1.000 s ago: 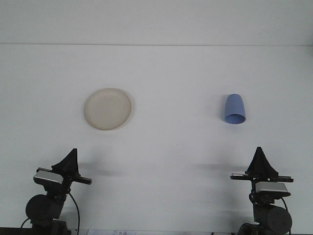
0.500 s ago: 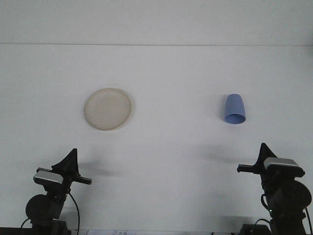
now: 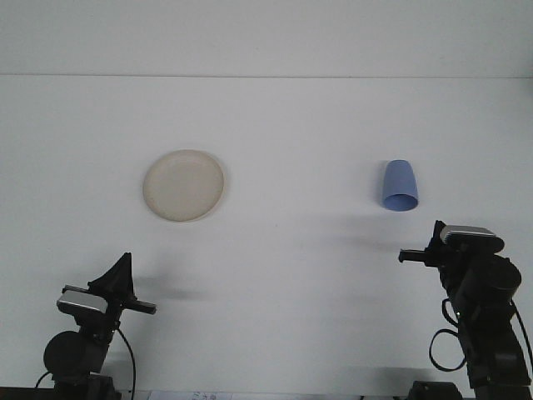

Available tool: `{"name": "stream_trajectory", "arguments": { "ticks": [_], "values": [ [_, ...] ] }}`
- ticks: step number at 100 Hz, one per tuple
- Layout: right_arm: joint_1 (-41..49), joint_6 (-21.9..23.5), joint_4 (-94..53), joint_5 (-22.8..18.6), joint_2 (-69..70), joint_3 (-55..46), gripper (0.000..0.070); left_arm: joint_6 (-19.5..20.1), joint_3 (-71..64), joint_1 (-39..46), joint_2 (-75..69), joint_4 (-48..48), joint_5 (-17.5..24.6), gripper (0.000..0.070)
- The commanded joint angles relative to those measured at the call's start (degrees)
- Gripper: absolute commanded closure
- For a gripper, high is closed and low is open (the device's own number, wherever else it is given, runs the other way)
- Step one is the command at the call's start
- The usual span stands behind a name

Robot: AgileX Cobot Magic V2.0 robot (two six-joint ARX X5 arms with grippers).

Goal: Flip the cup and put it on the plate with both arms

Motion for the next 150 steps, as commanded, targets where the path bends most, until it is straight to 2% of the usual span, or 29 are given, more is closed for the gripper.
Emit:
{"name": "stream_trajectory", "arguments": {
  "ticks": [1, 5, 10, 37, 52, 71, 115, 131, 150],
  "values": [
    [0.02, 0.35, 0.46, -0.09, 1.44, 0.57, 0.0433, -0.11, -1.11, -0.04, -0.09, 0.55, 0.02, 0.0686],
    [0.02, 0.39, 0.46, -0.11, 2.27, 0.57, 0.0346, -0.11, -1.09, -0.04, -0.09, 0.57, 0.02, 0.0686],
    [0.02, 0.42, 0.46, -0.13, 3.39, 0.57, 0.0313, -0.11, -1.11, -0.04, -0.09, 0.55, 0.02, 0.0686],
    [0.02, -0.17, 2.36, 0.13, 12.02, 0.44, 0.0297, -0.09, -1.11, -0.04, -0.09, 0.57, 0.02, 0.0686],
    [0.02, -3.28, 7.5, 1.95, 17.92, 0.35, 0.0297, -0.09, -1.11, -0.04, -0.09, 0.55, 0.02, 0.0686],
    [-0.09, -4.61, 11.32, 2.51, 27.17, -0.2, 0.0292, -0.09, -1.11, -0.04, -0.09, 0.55, 0.02, 0.0686],
    [-1.95, -6.27, 30.49, 2.36, 40.65, -0.74, 0.0285, -0.09, -1.09, -0.04, -0.09, 0.55, 0.02, 0.0685],
    [-3.76, -6.25, 36.96, 0.59, 44.89, -0.74, 0.0285, -0.09, -1.11, -0.04, -0.09, 0.55, 0.02, 0.0686],
    [-5.92, -6.25, 44.41, -3.5, 49.48, -0.66, 0.0285, -0.09, -1.11, -0.04, -0.09, 0.57, 0.02, 0.0686]
  ]
}}
